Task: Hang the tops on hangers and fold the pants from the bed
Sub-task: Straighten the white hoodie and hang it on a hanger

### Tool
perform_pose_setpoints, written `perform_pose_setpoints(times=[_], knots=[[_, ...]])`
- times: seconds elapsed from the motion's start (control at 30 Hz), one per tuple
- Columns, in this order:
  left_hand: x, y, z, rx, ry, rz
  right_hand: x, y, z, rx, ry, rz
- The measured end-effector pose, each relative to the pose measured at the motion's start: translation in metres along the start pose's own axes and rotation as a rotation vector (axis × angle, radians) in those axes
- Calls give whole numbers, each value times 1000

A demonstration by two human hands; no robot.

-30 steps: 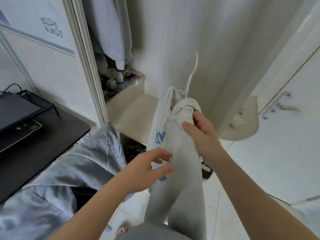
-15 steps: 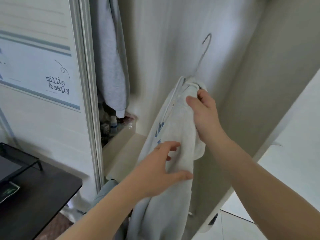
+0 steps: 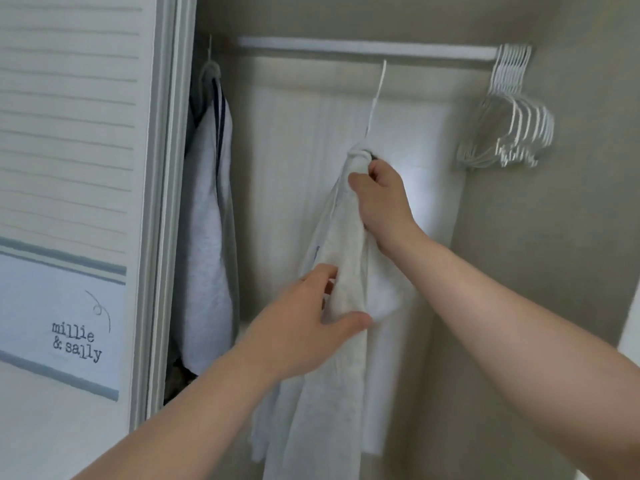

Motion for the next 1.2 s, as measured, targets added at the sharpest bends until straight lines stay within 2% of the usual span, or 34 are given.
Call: perform_pose_setpoints(times=[0.2,0.47,0.67,0.97,1.07,1.2], knots=[[9,30,-94,68,-89,-76,-15,-12,-97,36,217,77],[19,35,-206,141,-199,-351,-7,-10,-208,104,307,214],[13,26,-255,200,-247,-458,18,-11,-264,154,219,206],[1,37,-289,224,-232,-501,44,-17,-314,135,127,190],[5,38,-297,261,-249,-493,42,-19,-325,147,64,142],[5,32,-301,248,-235,-521,57,-23,-326,82,-67,145]])
Point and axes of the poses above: each hand's wrist, its own z-axis away from the middle knuckle, its own y-axis out of the back of the hand, x = y × z, the point moved 1 cm from there along -z, towards the middle knuckle, and after that the axes turned 6 degrees about x, right-handed, at the moved point
